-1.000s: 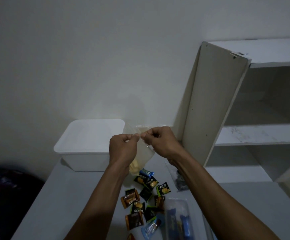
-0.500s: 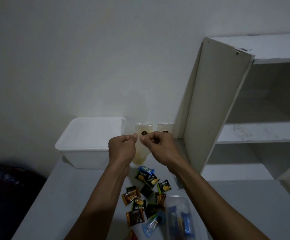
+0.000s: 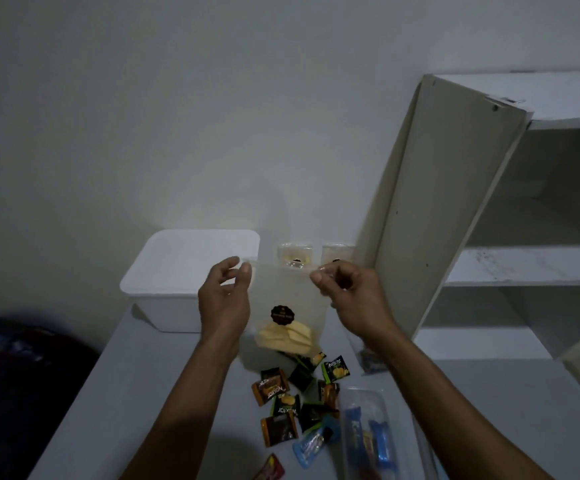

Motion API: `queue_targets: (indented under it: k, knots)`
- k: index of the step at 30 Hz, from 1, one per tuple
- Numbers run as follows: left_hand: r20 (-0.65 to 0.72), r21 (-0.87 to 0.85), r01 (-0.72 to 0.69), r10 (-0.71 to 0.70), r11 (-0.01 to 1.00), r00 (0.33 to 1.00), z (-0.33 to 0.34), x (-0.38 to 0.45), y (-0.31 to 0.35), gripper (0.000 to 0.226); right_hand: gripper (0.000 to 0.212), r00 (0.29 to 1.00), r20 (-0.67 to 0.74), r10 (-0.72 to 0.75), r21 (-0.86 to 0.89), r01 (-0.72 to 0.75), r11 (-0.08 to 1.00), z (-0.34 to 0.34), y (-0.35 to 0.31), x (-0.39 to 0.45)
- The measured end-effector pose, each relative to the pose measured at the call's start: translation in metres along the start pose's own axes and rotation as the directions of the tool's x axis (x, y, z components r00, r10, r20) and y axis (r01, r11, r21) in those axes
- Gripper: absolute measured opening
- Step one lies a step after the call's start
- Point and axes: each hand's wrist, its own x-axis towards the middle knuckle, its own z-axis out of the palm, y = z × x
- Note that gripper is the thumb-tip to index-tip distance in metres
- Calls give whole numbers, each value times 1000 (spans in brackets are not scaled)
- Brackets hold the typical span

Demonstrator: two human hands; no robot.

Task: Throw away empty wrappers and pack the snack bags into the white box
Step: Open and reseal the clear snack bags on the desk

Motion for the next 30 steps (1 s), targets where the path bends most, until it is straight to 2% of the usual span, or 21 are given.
queue_targets:
  k: [2, 5, 8, 18, 23, 27, 30]
  knots:
    - [80, -50, -35, 39, 998, 996, -7, 5, 0, 11, 7, 999, 30, -11, 13, 10, 1000, -4, -4, -1]
    - [105, -88, -52, 61, 995, 993, -12, 9, -3, 6, 5, 999, -38, -3, 63, 6, 998, -3, -6, -3]
    - [133, -111, -6, 21, 994, 991, -16, 7, -11, 5, 7, 988, -139, 70, 83, -59, 995, 4, 6, -9]
    - [178, -86, 133, -116, 987, 977, 6, 8, -46, 5, 11, 933, -273, 235, 136, -204, 969, 13, 49, -25]
    - [186, -91, 186, -167, 978, 968, 45, 34, -53, 2, 9, 925, -315, 212, 113, -185, 976, 1, 66, 17]
    - [147, -123, 218, -200, 968, 969, 84, 68, -58, 7, 8, 931, -325, 168, 84, -149, 985, -4, 89, 71]
    - [90, -123, 203, -193, 971, 977, 111, 100, -71, 10, 8, 934, -300, 194, 96, -173, 980, -1, 116, 114]
